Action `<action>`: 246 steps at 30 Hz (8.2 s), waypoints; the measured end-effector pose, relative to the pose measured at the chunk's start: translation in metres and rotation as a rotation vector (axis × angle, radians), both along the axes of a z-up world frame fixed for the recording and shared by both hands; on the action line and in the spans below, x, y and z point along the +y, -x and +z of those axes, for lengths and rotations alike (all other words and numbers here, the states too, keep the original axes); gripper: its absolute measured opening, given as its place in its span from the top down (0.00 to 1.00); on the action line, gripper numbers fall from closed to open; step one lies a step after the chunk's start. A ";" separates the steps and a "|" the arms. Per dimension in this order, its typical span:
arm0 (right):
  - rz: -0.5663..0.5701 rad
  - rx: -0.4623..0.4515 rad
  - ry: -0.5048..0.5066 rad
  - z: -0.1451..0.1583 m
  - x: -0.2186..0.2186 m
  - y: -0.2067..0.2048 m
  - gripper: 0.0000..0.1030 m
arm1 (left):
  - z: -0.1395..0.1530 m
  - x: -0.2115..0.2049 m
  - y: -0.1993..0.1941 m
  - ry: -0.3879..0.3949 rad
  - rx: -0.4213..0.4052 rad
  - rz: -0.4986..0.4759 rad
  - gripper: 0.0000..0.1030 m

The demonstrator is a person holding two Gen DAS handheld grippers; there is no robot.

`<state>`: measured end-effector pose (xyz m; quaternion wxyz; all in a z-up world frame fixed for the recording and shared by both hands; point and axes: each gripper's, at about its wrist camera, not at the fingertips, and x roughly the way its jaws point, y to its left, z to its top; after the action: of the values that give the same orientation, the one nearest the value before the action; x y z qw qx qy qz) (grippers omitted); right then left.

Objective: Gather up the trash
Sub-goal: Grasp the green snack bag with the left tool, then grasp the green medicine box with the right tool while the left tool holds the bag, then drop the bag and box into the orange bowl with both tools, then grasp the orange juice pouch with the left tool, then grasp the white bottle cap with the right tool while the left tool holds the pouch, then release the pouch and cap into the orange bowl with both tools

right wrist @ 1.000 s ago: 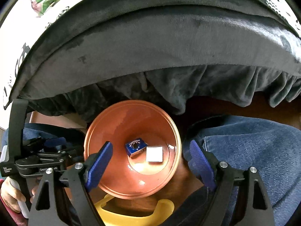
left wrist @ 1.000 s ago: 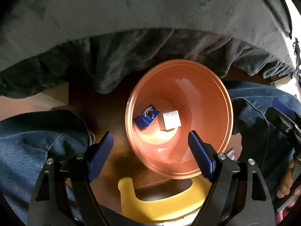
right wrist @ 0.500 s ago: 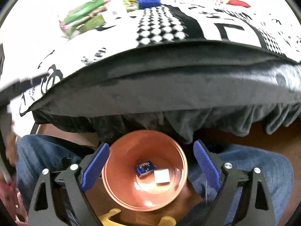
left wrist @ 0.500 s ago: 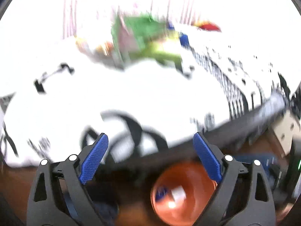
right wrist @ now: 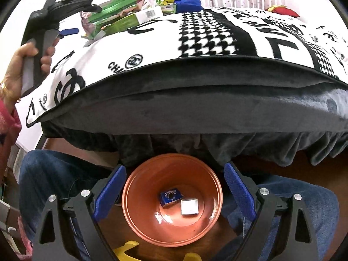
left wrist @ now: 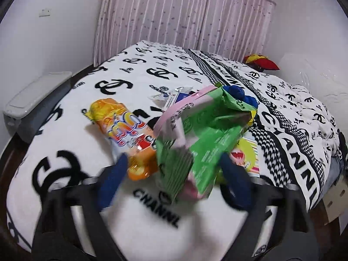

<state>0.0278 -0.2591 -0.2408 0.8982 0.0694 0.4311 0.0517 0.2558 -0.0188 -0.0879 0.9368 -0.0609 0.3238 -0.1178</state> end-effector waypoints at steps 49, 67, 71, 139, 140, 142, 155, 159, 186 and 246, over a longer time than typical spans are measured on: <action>0.681 -0.158 0.378 0.117 0.098 -0.294 0.05 | 0.011 0.150 0.213 0.081 -0.080 0.102 0.84; 0.514 -0.239 0.228 0.140 0.058 -0.245 0.08 | 0.008 0.133 0.210 0.080 -0.049 0.047 0.84; 0.464 -0.274 0.189 0.150 0.039 -0.213 0.08 | 0.006 0.120 0.213 0.067 -0.045 0.024 0.84; 0.222 -0.015 0.026 0.021 -0.007 -0.022 0.21 | -0.109 -0.034 0.199 -0.228 0.249 -0.303 0.30; 0.220 -0.033 0.035 0.027 -0.005 -0.020 0.19 | -0.097 -0.026 0.195 -0.200 0.223 -0.286 0.27; 0.220 -0.070 0.051 0.038 -0.001 -0.017 0.17 | -0.072 -0.012 0.185 -0.150 0.166 -0.246 0.18; 0.264 -0.161 0.016 0.065 0.028 -0.019 0.14 | -0.011 0.070 0.008 0.279 0.117 0.025 0.17; 0.256 -0.141 0.003 0.058 0.028 -0.027 0.14 | -0.026 0.088 -0.047 0.435 0.195 0.081 0.17; 0.288 -0.202 -0.009 0.083 0.069 -0.048 0.14 | 0.064 0.114 0.013 0.386 -0.033 0.023 0.66; 0.167 -0.286 0.063 0.143 0.060 -0.071 0.69 | -0.002 0.037 0.201 -0.041 0.030 -0.156 0.66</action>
<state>0.0989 -0.1987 -0.0981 0.9447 -0.0031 0.3045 0.1219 0.0547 0.0184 -0.0896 0.9208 -0.0181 0.3440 -0.1829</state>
